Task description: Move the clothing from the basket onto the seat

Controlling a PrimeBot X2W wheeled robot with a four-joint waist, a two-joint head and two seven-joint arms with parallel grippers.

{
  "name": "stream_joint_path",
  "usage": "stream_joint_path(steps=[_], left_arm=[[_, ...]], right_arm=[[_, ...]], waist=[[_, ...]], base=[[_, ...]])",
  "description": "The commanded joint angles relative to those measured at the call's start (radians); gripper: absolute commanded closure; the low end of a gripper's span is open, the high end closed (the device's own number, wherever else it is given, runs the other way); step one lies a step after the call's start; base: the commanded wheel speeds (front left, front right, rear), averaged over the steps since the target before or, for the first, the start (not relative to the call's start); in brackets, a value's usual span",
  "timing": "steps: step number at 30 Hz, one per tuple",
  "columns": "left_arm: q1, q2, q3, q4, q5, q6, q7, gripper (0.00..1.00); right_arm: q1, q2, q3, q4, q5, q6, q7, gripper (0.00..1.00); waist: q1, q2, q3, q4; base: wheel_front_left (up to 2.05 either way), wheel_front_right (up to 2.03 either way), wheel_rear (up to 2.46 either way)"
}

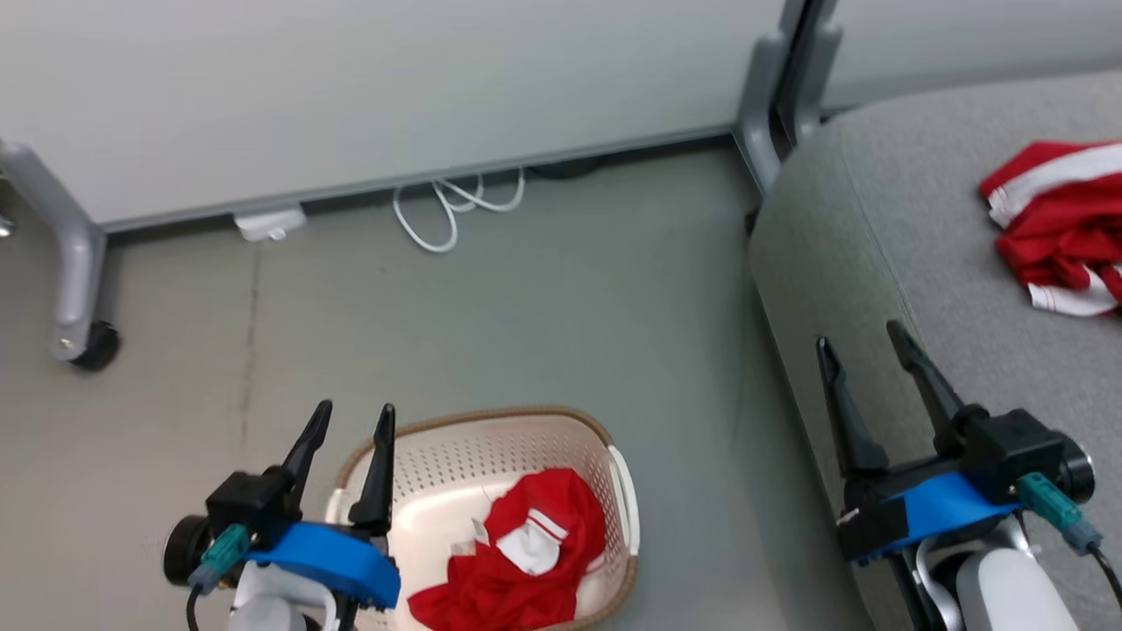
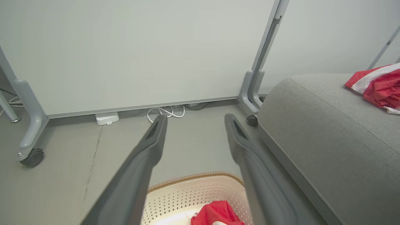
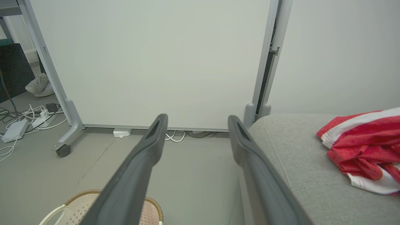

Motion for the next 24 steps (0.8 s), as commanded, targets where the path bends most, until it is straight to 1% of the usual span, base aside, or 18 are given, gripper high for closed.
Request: stream_joint_path(steps=[1, 5, 9, 16, 24], left_arm=[[-0.03, 0.007, -0.007, 0.006, -0.002, -0.002, -0.004, 0.0], [-0.089, 0.031, -0.045, 0.028, -0.002, -0.002, -0.004, 0.0], [-0.155, 0.056, -0.097, 0.06, -0.006, -0.002, -0.004, 0.0], [-0.275, 0.099, -0.23, 0.134, -0.015, -0.002, -0.004, 0.0], [-0.385, 0.152, -0.357, 0.22, -0.058, -0.002, -0.004, 0.0]], right_arm=[[-0.025, -0.006, 0.002, -0.008, 0.003, 0.0, -0.007, 0.0], [-0.08, -0.005, 0.015, -0.032, -0.002, 0.0, -0.025, 0.0], [-0.125, 0.002, 0.017, -0.048, 0.003, 0.0, -0.042, 0.0], [-0.183, 0.012, 0.02, -0.064, 0.008, 0.0, -0.072, 0.0], [-0.237, 0.017, 0.034, -0.082, 0.015, 0.0, -0.097, 0.0]], waist=[[-0.0002, 0.0, 0.082, -0.061], [-0.0002, 0.0, 0.189, -0.11], [-0.0002, 0.0, 0.289, -0.144], [-0.0002, 0.0, 0.443, -0.179], [-0.0002, 0.0, 0.583, -0.224]], base=[[0.0, 0.0, 0.0], [0.0, 0.0, 0.0], [0.0, 0.0, 0.0], [0.0, 0.0, 0.0], [0.0, 0.0, 0.0]])
